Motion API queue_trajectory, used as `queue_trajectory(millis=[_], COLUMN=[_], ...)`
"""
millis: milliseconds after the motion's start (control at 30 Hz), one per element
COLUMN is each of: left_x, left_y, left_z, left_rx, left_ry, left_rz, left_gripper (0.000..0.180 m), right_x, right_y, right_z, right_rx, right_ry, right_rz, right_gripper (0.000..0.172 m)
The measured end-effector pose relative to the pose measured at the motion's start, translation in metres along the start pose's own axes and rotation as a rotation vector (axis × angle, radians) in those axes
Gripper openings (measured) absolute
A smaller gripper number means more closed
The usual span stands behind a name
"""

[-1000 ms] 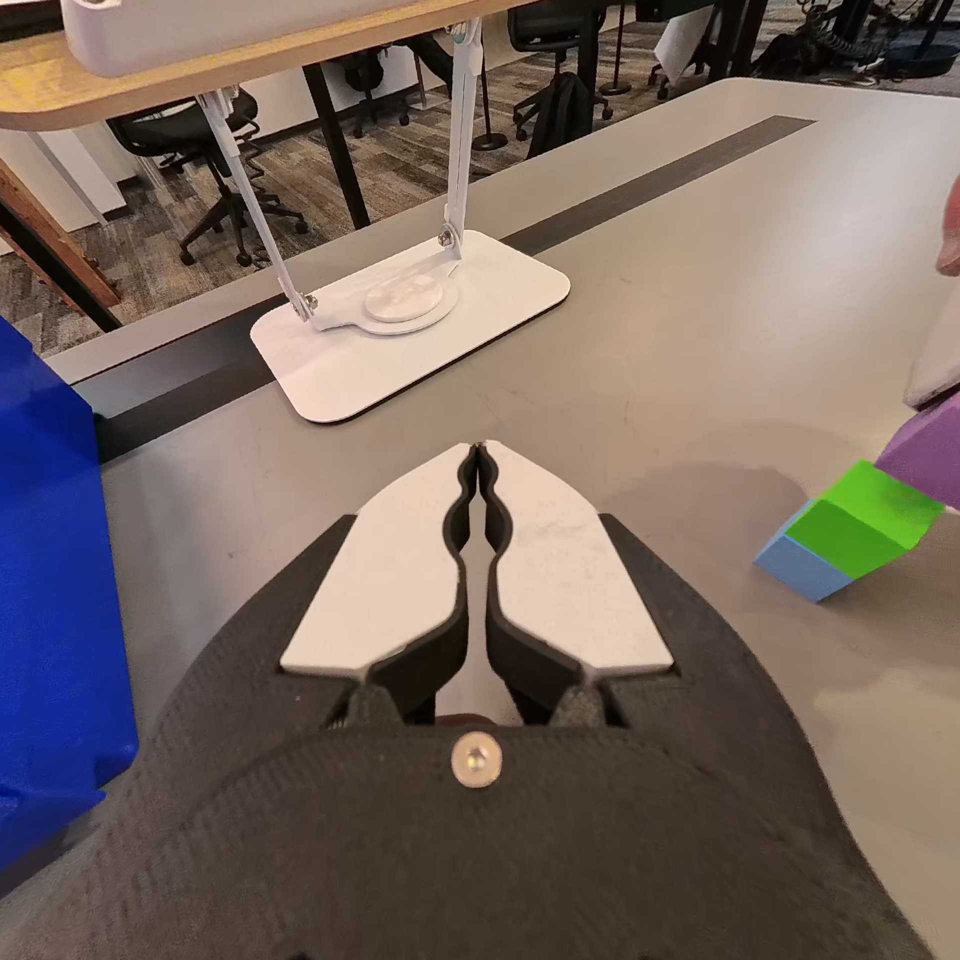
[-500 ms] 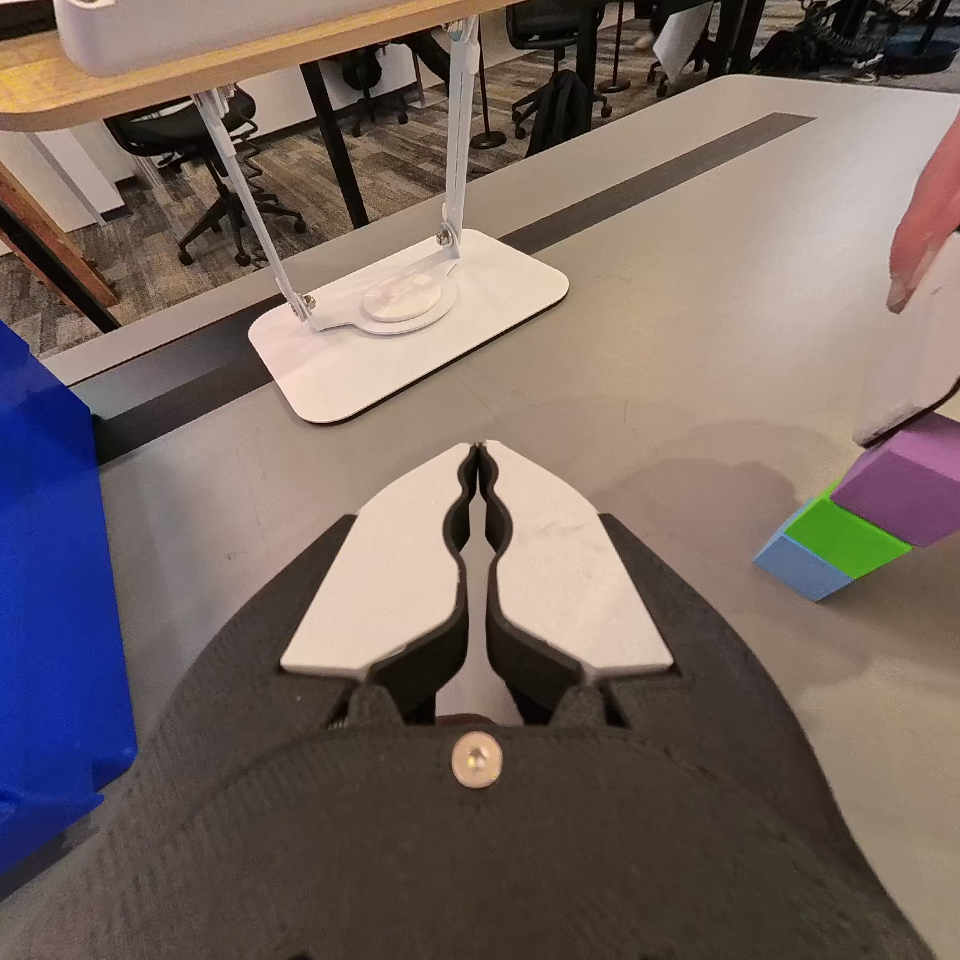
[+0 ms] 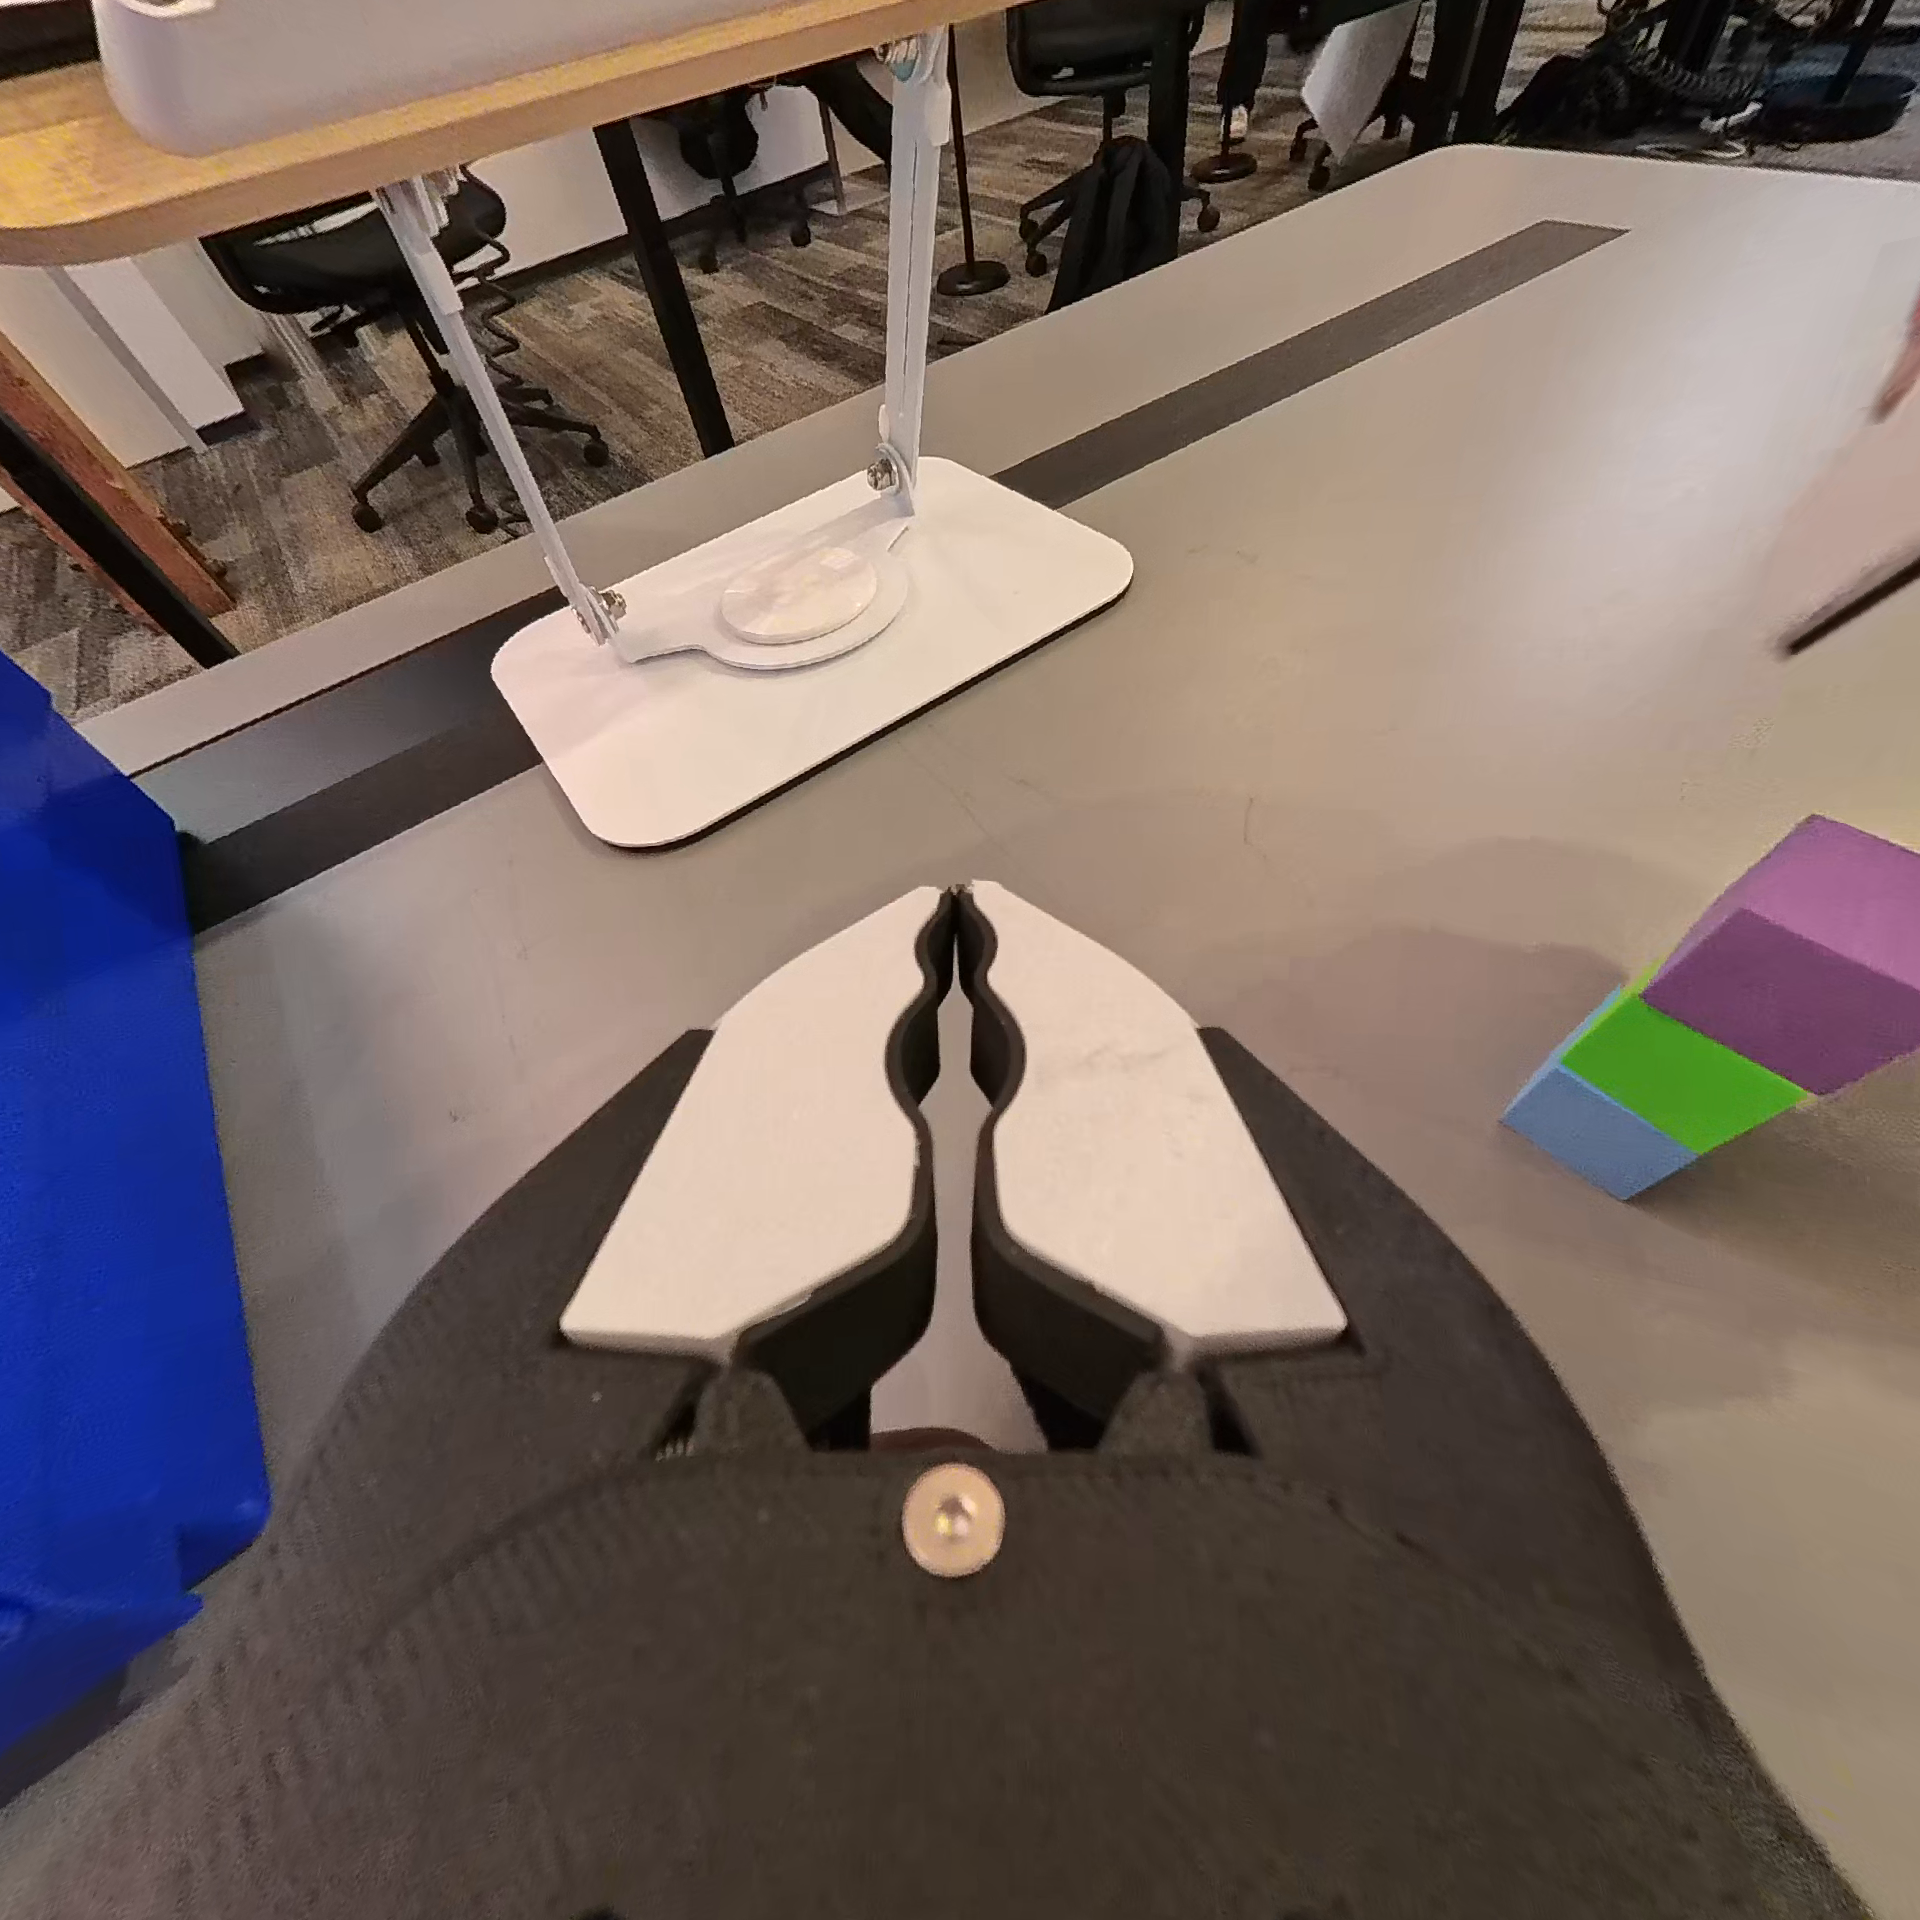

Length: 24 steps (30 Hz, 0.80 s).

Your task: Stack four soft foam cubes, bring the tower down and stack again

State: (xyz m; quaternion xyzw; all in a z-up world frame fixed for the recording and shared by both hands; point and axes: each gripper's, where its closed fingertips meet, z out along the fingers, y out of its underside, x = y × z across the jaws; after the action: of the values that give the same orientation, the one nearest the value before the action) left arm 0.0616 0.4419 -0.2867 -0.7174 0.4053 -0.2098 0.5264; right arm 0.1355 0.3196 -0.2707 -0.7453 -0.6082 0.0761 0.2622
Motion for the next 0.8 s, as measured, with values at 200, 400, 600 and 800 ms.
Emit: queue_trajectory(millis=[200, 400, 600, 800], left_x=[0.001, 0.000, 0.001, 0.001], left_y=[0.000, -0.001, 0.000, 0.000], left_z=[0.001, 0.000, 0.000, 0.000], left_rx=[-0.002, 0.003, -0.001, 0.000], left_ry=[0.002, -0.002, -0.004, -0.002], left_rz=[0.003, -0.004, 0.005, 0.004], left_gripper=[0.000, 0.000, 0.000, 0.000], right_x=[-0.014, -0.041, -0.052, -0.055], right_y=[0.058, 0.119, 0.148, 0.165], right_z=[-0.036, -0.040, -0.036, -0.035], right_rx=[-0.028, -0.098, -0.124, -0.156], right_ry=[0.089, 0.092, 0.083, 0.072], right_rz=[0.120, 0.208, 0.248, 0.272], right_gripper=[0.052, 0.050, 0.048, 0.045])
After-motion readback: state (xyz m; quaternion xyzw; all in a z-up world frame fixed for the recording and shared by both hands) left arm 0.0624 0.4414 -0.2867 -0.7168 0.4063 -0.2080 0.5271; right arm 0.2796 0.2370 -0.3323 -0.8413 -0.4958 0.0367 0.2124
